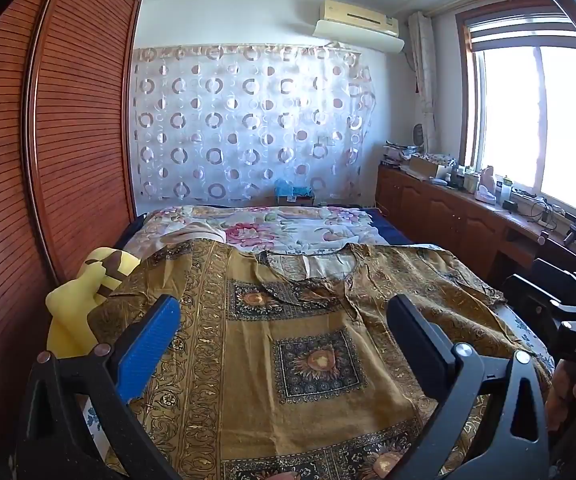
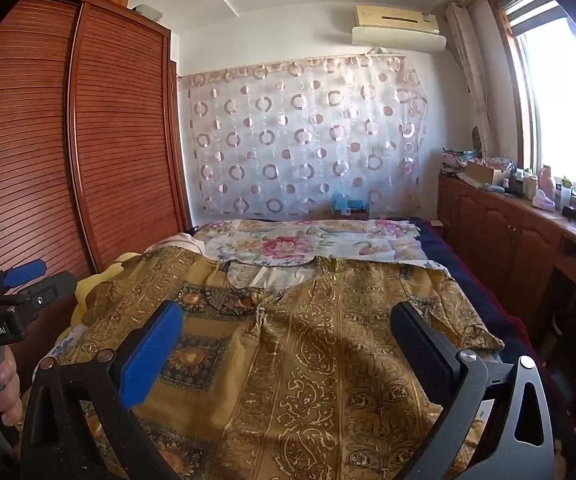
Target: Fold small clothes
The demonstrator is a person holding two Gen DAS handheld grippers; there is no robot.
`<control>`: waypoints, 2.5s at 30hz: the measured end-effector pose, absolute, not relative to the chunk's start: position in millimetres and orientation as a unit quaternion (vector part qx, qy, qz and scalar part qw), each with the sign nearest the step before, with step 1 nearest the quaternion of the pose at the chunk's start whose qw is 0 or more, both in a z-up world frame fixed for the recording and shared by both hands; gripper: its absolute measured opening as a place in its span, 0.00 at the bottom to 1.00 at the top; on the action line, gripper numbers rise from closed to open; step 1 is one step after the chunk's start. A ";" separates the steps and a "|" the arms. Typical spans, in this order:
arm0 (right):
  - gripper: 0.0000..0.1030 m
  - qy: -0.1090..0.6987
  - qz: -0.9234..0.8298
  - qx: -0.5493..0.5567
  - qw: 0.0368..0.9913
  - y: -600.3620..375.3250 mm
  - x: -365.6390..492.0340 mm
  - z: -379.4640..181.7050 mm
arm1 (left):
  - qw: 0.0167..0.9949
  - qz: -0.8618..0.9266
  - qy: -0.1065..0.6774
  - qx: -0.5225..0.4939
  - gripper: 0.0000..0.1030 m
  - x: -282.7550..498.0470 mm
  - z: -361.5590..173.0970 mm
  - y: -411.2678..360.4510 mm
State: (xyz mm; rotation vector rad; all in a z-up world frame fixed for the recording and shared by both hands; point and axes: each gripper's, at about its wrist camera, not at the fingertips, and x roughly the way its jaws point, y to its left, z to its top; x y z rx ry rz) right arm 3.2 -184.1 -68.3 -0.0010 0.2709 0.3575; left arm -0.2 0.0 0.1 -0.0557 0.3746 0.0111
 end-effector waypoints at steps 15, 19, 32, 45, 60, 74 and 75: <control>1.00 0.130 0.177 -0.003 0.976 -182.7 2.8 -68.5 | 0.982 0.006 0.186 -0.020 1.00 0.1 6.8 -3.7; 1.00 0.130 0.177 -0.003 0.976 -181.7 2.9 -68.2 | 0.983 0.006 0.184 -0.020 1.00 -1.0 7.2 -1.6; 1.00 0.128 0.176 -0.001 0.976 -181.7 1.1 -67.2 | 0.983 0.006 0.181 -0.015 1.00 -2.1 8.7 -2.2; 1.00 0.129 0.177 -0.001 0.976 -183.0 0.3 -66.6 | 0.983 0.006 0.180 -0.013 1.00 -2.7 10.2 -3.2; 1.00 0.127 0.177 0.000 0.976 -185.1 0.5 -66.5 | 0.984 0.006 0.176 -0.010 1.00 -4.9 15.3 -2.2; 1.00 0.126 0.177 0.001 0.976 -185.4 0.4 -65.7 | 0.985 0.006 0.174 -0.008 1.00 -5.7 14.9 -4.7; 1.00 0.126 0.177 0.001 0.976 -185.5 -0.1 -66.1 | 0.985 0.006 0.174 -0.008 1.00 -5.9 14.8 -4.8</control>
